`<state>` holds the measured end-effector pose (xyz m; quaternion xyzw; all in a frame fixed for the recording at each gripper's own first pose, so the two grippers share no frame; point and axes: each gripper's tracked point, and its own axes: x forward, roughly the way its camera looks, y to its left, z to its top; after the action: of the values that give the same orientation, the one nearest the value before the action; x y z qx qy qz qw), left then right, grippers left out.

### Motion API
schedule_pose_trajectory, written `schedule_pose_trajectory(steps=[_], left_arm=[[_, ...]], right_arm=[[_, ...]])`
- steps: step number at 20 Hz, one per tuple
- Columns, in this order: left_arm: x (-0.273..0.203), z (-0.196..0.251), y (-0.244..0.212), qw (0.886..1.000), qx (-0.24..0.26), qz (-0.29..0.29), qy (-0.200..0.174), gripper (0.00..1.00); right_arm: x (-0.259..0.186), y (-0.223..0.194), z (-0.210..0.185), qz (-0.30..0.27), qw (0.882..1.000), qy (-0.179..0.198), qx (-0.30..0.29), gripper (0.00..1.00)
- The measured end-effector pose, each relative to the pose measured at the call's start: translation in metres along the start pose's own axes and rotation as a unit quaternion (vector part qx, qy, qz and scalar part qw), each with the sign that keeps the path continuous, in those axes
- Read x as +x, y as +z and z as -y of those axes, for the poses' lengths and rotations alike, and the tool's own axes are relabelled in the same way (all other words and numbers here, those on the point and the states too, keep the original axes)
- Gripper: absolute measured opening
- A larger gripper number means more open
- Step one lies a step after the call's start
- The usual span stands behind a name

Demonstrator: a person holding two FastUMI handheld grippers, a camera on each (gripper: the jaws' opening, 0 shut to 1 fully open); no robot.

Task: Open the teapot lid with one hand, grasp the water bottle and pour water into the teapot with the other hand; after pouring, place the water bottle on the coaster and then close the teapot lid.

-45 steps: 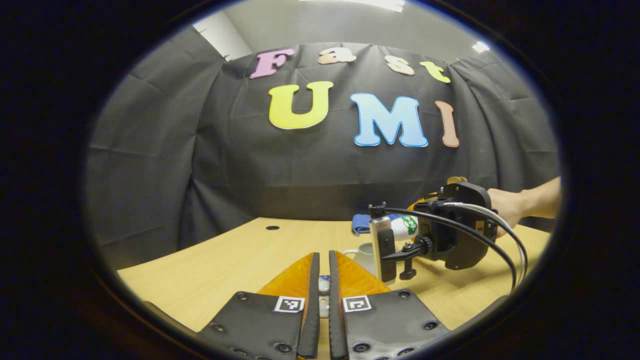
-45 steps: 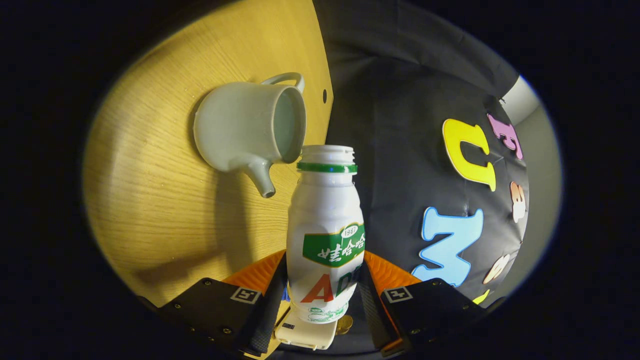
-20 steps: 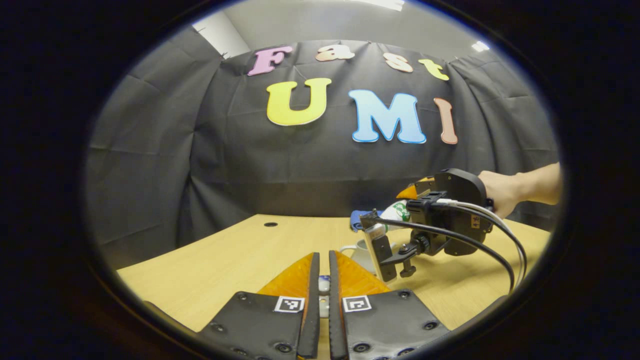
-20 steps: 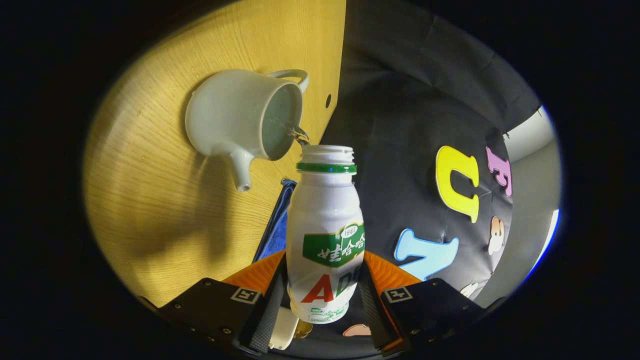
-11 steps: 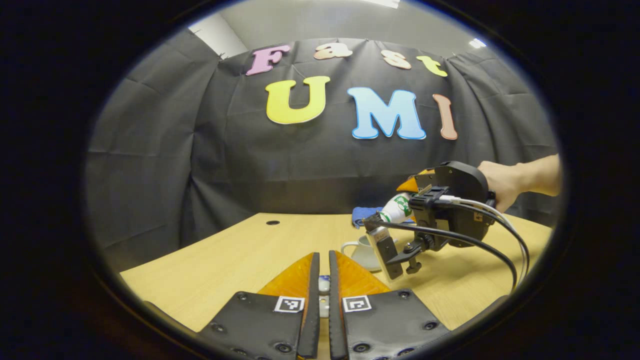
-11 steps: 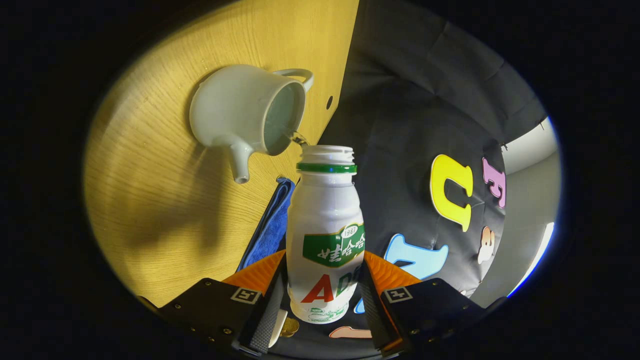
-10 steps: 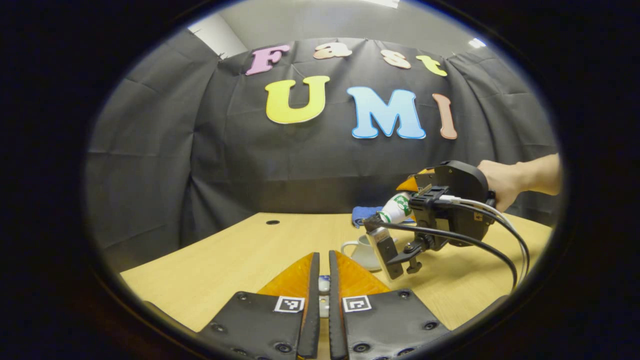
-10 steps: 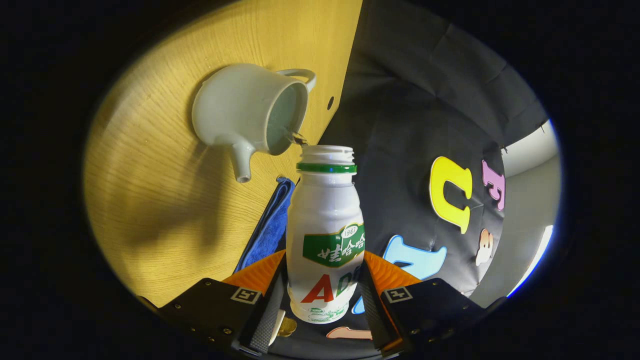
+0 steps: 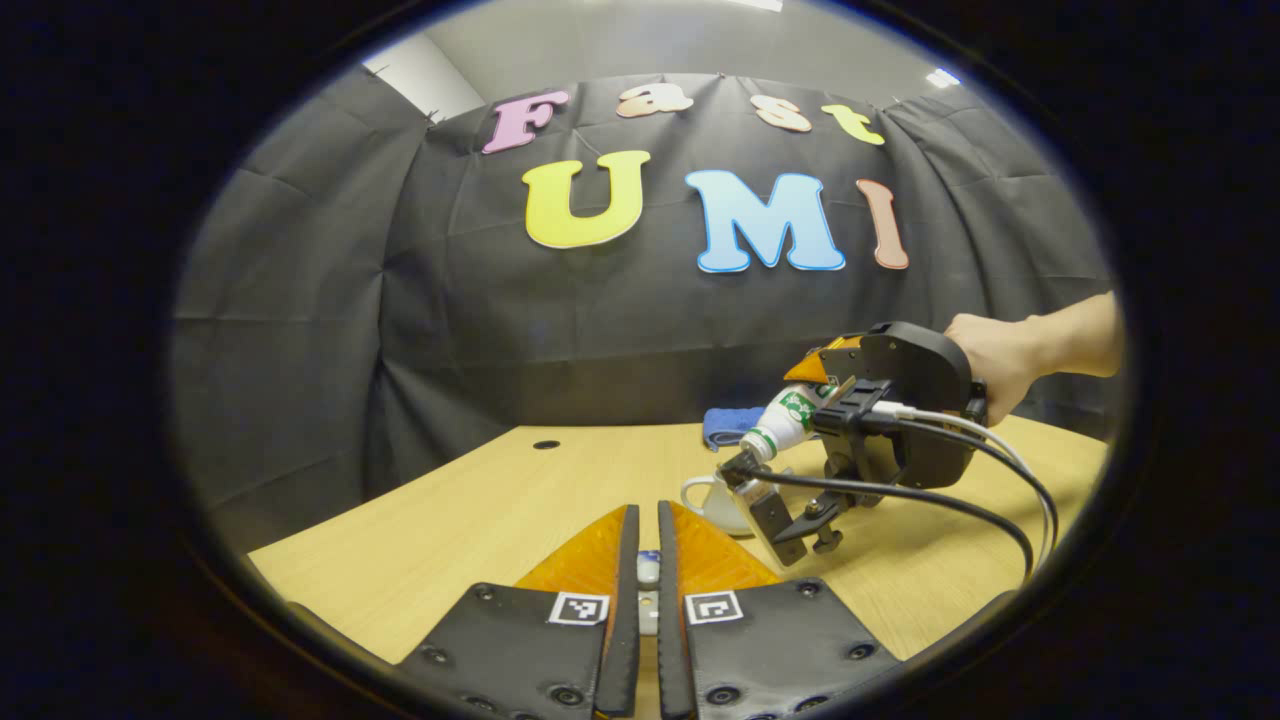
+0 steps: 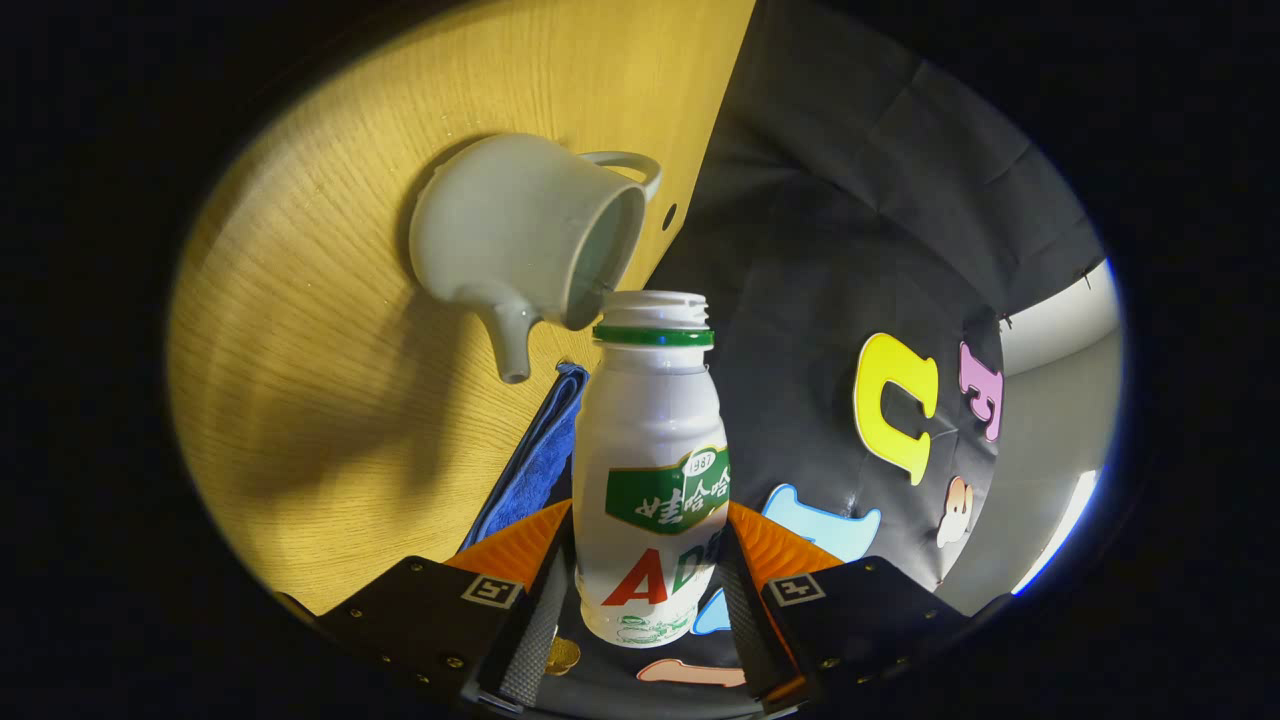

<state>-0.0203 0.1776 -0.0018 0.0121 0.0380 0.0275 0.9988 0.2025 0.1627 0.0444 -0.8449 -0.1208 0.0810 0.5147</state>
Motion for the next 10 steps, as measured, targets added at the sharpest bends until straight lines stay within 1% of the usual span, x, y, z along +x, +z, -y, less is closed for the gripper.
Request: schedule_pose_trajectory(steps=[5,7,8,10], left_arm=[[0.001,-0.003,0.000,1.000,-0.001,0.000,0.003,0.19],[0.000,-0.003,-0.002,1.000,-0.004,-0.003,0.003,0.19],[0.000,-0.003,-0.004,1.000,-0.005,-0.004,0.004,0.18],[-0.001,-0.004,-0.005,1.000,-0.007,-0.006,0.004,0.18]], right_arm=[[0.002,-0.002,-0.001,0.001,1.000,-0.007,-0.010,0.74],[0.002,-0.002,-0.005,0.003,1.000,-0.003,0.005,0.74],[0.003,-0.003,-0.008,0.005,1.000,0.005,0.021,0.74],[0.004,-0.003,-0.009,0.007,0.999,0.007,0.049,0.74]])
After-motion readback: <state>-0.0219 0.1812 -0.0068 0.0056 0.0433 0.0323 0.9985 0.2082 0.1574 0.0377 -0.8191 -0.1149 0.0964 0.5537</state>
